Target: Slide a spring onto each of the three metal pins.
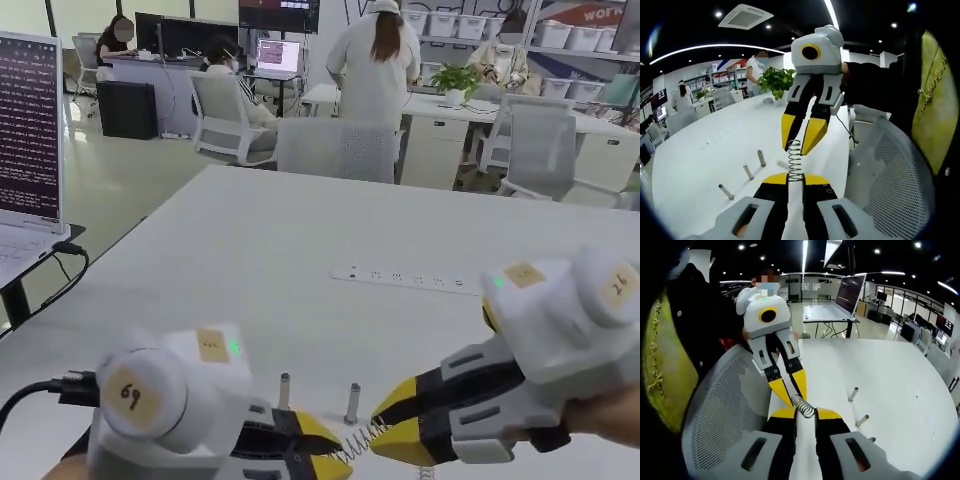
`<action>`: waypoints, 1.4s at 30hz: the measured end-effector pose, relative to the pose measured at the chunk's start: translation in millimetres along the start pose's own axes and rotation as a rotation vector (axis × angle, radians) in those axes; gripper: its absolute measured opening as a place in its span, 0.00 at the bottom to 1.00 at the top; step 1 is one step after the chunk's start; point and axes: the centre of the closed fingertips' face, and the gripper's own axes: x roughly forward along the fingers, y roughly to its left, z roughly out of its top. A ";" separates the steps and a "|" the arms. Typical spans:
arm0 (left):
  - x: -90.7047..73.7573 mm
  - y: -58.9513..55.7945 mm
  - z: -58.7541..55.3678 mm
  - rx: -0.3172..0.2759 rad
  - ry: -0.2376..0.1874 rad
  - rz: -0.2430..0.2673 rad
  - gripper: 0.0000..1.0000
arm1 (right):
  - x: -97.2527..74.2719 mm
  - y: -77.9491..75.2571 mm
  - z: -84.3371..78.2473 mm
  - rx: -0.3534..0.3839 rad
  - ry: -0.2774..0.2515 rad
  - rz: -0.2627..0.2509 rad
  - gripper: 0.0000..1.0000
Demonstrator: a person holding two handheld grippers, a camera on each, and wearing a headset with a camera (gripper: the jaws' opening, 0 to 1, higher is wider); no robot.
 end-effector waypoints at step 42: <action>10.1 -9.1 3.8 0.017 -0.014 -0.026 0.01 | 2.2 16.9 3.2 -0.158 0.238 0.124 0.10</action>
